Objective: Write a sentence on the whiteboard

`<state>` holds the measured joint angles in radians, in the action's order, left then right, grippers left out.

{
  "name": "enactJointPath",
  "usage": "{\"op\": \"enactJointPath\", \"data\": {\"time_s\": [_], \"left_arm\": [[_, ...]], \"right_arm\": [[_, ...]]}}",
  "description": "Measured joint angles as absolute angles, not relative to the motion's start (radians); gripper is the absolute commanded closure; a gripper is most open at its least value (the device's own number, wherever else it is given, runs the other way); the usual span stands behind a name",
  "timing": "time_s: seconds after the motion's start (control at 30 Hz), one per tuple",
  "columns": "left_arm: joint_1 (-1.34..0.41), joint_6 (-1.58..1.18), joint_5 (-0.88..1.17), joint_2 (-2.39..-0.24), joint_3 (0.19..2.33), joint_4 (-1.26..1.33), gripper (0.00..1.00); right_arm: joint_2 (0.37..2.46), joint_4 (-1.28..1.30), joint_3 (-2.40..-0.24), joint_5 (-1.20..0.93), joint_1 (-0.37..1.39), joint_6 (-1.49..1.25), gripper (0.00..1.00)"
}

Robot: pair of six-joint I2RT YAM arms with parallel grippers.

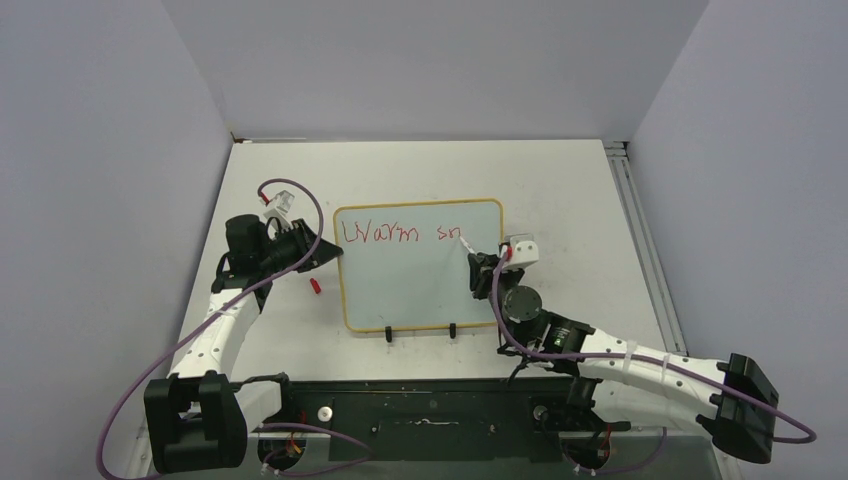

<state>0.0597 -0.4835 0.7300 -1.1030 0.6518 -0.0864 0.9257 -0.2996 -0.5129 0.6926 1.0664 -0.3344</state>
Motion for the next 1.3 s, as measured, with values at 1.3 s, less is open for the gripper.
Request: {"op": "enactJointPath", "data": {"time_s": [1.3], "left_arm": [[0.06,-0.482,0.73,-1.103,0.652,-0.092,0.81]], "right_arm": [[0.875,-0.276,-0.515,0.673,1.013,-0.34,0.95]]}}
